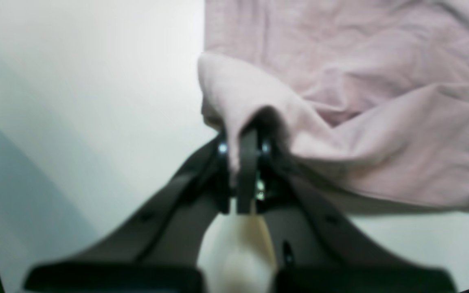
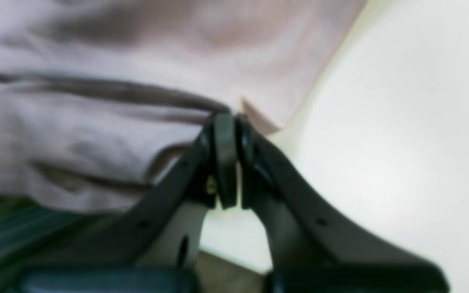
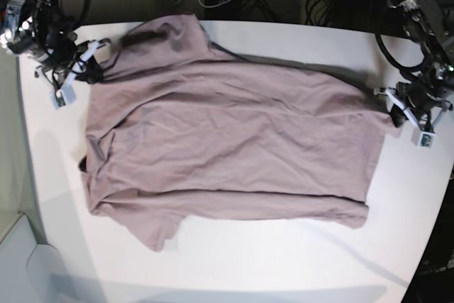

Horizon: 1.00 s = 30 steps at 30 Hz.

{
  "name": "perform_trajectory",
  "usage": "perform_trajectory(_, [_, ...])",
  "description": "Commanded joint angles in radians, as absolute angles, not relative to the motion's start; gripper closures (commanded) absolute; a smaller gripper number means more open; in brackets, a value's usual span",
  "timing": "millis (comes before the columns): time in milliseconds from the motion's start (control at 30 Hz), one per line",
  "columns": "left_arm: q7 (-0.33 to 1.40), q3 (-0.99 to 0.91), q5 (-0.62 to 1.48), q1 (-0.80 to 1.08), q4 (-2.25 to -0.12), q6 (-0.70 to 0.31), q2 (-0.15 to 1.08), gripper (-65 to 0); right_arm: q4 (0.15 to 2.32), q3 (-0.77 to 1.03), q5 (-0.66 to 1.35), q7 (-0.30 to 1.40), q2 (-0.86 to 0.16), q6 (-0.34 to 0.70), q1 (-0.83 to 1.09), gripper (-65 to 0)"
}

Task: Layout the t-shirt on the table in an organized manner, then fold the t-shirt properly
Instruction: 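Hold the edges with both grippers and drag the shirt toward the robot, then hold the shirt edges with both grippers and lift them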

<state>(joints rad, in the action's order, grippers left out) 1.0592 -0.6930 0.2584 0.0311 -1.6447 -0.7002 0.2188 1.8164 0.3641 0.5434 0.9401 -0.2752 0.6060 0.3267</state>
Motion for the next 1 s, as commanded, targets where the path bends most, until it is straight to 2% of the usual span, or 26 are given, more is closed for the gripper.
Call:
perform_trajectory(0, [1.043, -0.697, 0.271, -0.005, -1.666, -0.698, 0.237, -0.3, 1.86, 0.374, 0.559, 0.921, -0.295, 0.619, 0.305, 0.0])
perform_trajectory(333, [1.044, -0.697, 0.263, -0.162, -1.627, -0.698, 0.237, -0.3, 1.916, 0.367, 0.555, 0.923, -0.332, 0.619, 0.105, 0.0])
perform_trajectory(433, [1.044, -0.697, 0.262, -0.2, -1.584, -0.698, 0.239, -0.3, 1.879, 0.308, 0.555, 0.923, -0.332, 0.619, 0.035, 0.0])
perform_trajectory(967, [1.043, -0.697, 0.269, -0.136, -1.589, -0.698, 0.263, -0.3, 1.342, -0.056, 0.555, 0.914, -0.329, 0.619, -0.384, 0.0])
